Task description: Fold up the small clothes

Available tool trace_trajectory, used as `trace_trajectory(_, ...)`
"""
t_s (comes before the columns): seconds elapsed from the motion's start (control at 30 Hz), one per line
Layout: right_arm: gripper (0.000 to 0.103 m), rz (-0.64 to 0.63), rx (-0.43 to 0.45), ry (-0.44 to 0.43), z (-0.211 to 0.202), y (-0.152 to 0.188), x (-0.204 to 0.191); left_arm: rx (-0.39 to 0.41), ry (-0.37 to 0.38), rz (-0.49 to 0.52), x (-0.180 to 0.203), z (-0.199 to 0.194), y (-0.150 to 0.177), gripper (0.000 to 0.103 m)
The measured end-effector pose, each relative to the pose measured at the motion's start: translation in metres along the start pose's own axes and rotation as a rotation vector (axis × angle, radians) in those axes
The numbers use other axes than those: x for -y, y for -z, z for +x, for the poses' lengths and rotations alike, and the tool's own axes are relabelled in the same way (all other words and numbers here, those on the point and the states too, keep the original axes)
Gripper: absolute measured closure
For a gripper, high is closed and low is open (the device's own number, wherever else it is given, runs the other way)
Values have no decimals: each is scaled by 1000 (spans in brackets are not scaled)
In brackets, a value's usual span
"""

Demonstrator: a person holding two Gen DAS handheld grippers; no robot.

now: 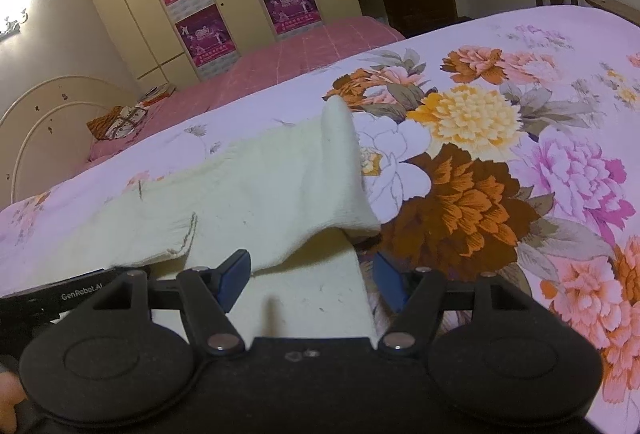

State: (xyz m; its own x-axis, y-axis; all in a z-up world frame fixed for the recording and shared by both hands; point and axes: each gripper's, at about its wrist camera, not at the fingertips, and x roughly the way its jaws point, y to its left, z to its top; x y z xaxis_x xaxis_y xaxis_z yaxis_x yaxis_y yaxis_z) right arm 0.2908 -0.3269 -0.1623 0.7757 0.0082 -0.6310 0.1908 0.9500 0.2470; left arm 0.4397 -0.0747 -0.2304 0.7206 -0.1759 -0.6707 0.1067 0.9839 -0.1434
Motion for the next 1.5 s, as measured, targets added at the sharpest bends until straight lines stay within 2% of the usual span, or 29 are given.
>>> trace_trajectory(0.03,36,1,0,2,0,0,0,1,6,-7,0,0,0,70)
trace_trajectory(0.1,36,1,2,8,0,0,0,2,23,-31,1,-1,-2,89)
trace_trajectory(0.17,36,-2,1,17,1,0,0,23,39,-58,-1,-5,-2,99)
trace_trajectory(0.33,36,-44,2,75,9,-3,-1,128,57,-184,-27,-26,-13,99)
trace_trajectory(0.43,36,-69,-5,100,19,-7,0,123,54,-264,-53,-29,-19,99)
trace_trajectory(0.53,37,-112,-27,117,31,-6,-4,134,22,-292,-72,-33,-20,99)
trace_trajectory(0.67,51,-168,-36,112,46,-5,-13,140,-1,-307,-84,-32,-19,99)
trace_trajectory(0.73,58,-149,-40,78,50,-8,-14,130,-11,-306,-87,-29,-14,99)
trace_trajectory(0.8,64,-107,-47,32,54,-14,-13,85,-10,-327,-93,-19,-9,99)
trace_trajectory(0.87,85,-84,-66,10,58,-16,-11,75,-14,-378,-101,-14,-3,99)
trace_trajectory(0.93,96,-72,-57,42,57,-16,-4,78,-5,-434,-112,-16,1,99)
trace_trajectory(1.03,96,45,-46,30,51,-15,20,67,-5,-463,-116,-14,5,99)
trace_trajectory(1.23,98,91,-31,56,44,-6,25,49,-27,-548,-133,-19,23,98)
trace_trajectory(1.3,97,57,-49,63,40,-8,24,69,-51,-525,-135,-29,24,98)
trace_trajectory(1.37,82,50,-43,63,27,-10,26,120,-64,-512,-135,-45,22,98)
trace_trajectory(1.47,74,66,6,46,10,-20,31,190,-82,-462,-130,-60,13,98)
trace_trajectory(1.5,68,73,9,32,12,-25,32,193,-77,-452,-127,-60,9,98)
